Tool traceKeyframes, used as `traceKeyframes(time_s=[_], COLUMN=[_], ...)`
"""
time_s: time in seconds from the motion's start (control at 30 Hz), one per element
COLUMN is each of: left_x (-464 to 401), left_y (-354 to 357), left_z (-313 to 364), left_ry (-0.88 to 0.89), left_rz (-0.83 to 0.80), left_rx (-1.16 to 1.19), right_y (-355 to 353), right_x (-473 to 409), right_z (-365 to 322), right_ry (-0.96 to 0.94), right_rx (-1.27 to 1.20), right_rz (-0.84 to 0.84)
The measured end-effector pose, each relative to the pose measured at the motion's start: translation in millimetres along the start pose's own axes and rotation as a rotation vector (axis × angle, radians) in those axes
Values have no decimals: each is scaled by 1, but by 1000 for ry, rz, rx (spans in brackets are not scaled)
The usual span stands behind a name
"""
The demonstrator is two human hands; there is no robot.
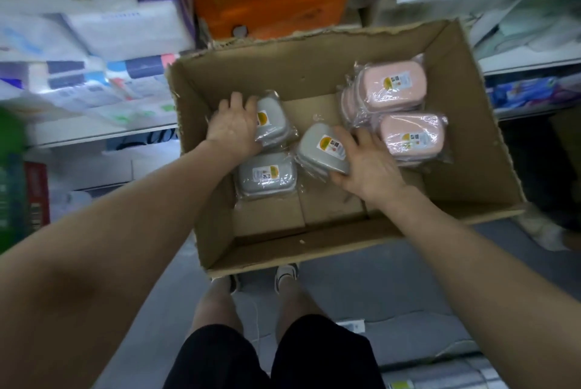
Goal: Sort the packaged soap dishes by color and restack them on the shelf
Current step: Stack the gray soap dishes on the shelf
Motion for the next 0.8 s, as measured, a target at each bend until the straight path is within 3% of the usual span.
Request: traceKeyframes(time_s=[0.27, 0.47, 0.67, 0.8], left_x=[48, 98, 159, 202], left_y=[-53, -112, -161, -187], left_z=[10, 3, -28, -66], left_ry=[21, 39, -4, -37], left_rz=[241, 511, 669, 754], left_rx=[144, 274, 378, 305], right_y=[-76, -155, -218, -248], right_x=[16, 28, 32, 21], right_z=[0, -10, -57, -110], right_ry=[4, -126, -281, -400], right_rx=[-73, -32, -47, -50], right_rz=[204, 438, 598, 644])
Point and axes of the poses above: each hand's wrist, its own x-axis away from the middle knuckle, its own y-axis out of the palm, z = x × y, the point moved 1 cm from there along -x, towards the middle knuckle, and after that the axes turned 14 degrees about y, right-handed, at the moved point
